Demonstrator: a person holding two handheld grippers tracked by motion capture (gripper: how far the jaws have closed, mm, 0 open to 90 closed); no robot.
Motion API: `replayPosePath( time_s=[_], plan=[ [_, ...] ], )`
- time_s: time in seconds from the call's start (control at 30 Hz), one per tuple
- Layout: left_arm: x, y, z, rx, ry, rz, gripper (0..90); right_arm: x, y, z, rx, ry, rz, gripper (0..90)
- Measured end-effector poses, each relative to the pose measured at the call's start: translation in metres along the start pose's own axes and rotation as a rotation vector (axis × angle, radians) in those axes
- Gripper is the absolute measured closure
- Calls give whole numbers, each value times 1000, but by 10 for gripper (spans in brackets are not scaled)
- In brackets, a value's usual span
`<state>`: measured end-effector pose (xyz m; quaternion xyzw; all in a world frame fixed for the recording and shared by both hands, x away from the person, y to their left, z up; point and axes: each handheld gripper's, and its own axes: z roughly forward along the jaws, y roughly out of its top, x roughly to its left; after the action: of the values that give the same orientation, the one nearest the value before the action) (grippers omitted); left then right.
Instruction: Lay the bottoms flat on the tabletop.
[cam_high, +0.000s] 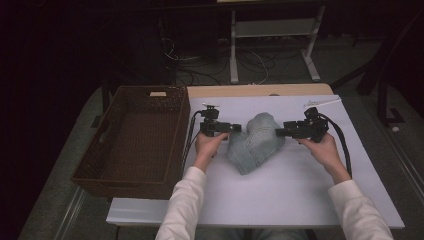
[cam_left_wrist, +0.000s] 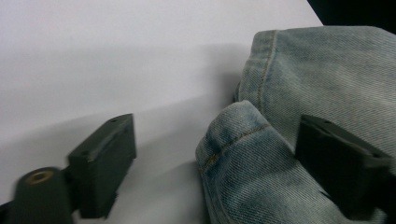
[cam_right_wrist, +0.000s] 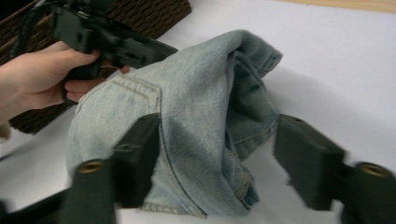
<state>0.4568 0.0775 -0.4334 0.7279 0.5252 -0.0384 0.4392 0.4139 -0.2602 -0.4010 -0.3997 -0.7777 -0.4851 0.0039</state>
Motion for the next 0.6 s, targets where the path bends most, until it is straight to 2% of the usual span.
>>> replayPosePath(
  time_s=[0.07, 0.13, 0.27, 0.33, 0.5, 0.6],
  plan=[
    [1, -2, 2, -1, 13, -18, 255, 1, 0, 1, 6, 8, -3, 441],
    [3, -4, 3, -2, 9, -24, 317, 1, 0, 2, 1, 16, -1, 484],
    [6, -7, 5, 27, -40, -39, 516, 4, -1, 4, -21, 45, -2, 631],
    [6, -9, 7, 50, -61, -30, 584, 6, -2, 6, -15, 37, -13, 687],
    [5, -10, 8, 81, -117, -27, 764, 7, -4, 7, -6, 41, -4, 760],
    [7, -10, 7, 84, -133, -25, 816, 6, -5, 6, 0, 39, 2, 768]
  ],
)
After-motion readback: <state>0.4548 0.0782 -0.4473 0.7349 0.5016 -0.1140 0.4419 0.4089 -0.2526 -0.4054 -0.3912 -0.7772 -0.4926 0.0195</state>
